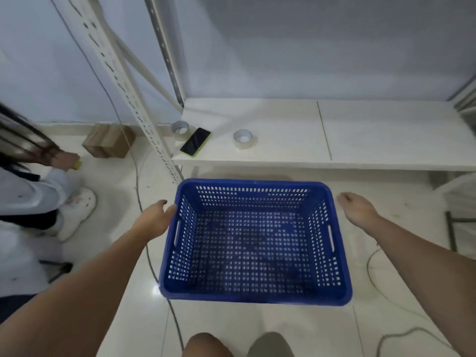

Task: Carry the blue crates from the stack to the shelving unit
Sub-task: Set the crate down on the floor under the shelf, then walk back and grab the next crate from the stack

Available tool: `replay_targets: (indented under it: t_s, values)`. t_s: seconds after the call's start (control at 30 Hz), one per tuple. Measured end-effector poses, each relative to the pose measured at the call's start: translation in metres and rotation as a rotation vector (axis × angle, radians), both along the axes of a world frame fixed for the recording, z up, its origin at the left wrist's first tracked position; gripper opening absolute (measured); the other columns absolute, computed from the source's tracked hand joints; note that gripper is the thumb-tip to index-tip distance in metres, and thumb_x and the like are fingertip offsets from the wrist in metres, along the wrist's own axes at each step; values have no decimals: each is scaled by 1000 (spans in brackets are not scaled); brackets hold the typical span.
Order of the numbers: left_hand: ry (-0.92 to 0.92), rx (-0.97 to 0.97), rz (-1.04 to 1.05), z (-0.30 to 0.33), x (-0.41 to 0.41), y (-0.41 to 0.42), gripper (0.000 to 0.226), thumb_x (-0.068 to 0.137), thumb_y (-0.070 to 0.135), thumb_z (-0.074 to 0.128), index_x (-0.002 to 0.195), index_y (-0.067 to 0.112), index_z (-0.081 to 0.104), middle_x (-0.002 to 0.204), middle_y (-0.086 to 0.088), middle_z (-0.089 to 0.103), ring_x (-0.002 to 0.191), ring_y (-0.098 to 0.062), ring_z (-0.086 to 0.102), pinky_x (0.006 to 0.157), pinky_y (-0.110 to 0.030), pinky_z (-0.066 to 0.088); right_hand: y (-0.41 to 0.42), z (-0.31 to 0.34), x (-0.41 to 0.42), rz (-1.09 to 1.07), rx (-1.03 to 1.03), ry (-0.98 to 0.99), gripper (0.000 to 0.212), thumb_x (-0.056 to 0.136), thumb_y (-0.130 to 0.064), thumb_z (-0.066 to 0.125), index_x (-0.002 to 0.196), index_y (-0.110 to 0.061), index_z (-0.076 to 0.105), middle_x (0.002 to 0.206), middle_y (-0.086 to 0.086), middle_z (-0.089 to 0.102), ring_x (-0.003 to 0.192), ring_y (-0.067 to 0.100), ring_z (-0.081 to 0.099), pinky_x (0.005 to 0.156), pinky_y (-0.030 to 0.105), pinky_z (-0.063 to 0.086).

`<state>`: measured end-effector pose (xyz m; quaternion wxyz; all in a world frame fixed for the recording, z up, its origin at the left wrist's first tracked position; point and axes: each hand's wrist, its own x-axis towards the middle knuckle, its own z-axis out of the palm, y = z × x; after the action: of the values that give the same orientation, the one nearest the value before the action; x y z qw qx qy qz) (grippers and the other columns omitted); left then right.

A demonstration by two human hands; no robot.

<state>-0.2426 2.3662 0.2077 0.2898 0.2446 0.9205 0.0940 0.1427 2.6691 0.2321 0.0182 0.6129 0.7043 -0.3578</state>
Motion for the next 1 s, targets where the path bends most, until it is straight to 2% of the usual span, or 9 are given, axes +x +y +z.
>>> replay_targets:
  t_s: [0.1,0.2,0.33,0.43,0.5,0.6,0.7,0.87,1.0]
  values:
    - [100,4,-114,130,5,8,63,103,53,40,154,15,38,157,-13,43,139,-34,46,113,-48,38,7,114,-29,228,44,-52,56,105,-42,40,152,-11,42,156,15,45,140,35,43,111,38,33]
    - [216,-1,-201,273,-2,11,65,101,56,37,154,18,36,159,-11,40,141,-34,43,113,-50,38,5,248,-66,419,118,-46,65,103,-52,40,157,-17,34,163,9,35,146,31,36,116,40,28]
    - [397,-16,-280,457,-14,-2,78,92,67,17,148,21,44,161,-7,37,143,-33,39,114,-51,36,-19,430,-123,634,306,-47,70,101,-56,41,159,-17,29,166,7,29,149,28,31,119,39,23]
    - [527,72,-232,569,-7,-27,69,100,61,32,156,22,33,164,-3,32,145,-31,37,116,-49,33,-48,537,-167,778,449,17,74,99,-59,41,159,-16,30,165,9,31,148,29,31,119,40,26]
    - [617,92,-200,625,0,-48,71,100,63,33,158,22,29,165,-3,29,147,-30,34,117,-48,32,-67,591,-191,862,525,63,79,95,-65,39,158,-18,32,164,9,33,147,30,34,118,43,30]
    - [672,100,-113,679,6,-84,75,98,66,33,159,23,27,166,-4,27,149,-30,32,118,-48,31,-98,654,-215,963,612,110,76,96,-62,43,158,-19,31,163,8,34,146,31,34,116,45,32]
    - [732,101,-17,708,23,-130,76,97,68,34,159,24,26,167,-3,26,148,-30,34,117,-48,33,-127,692,-232,1044,664,161,75,97,-62,45,159,-23,30,165,5,31,149,29,31,115,44,30]
    - [794,58,215,725,74,-232,77,96,69,34,159,25,26,166,0,28,147,-28,35,115,-48,35,-200,707,-266,1270,670,196,79,94,-68,41,159,-25,28,166,2,30,150,26,30,118,47,29]
    - [794,-11,447,735,123,-341,78,94,70,37,158,26,29,163,0,35,144,-27,41,111,-48,41,-295,710,-292,1480,655,277,77,97,-64,42,160,-21,26,166,3,28,150,25,28,119,43,25]
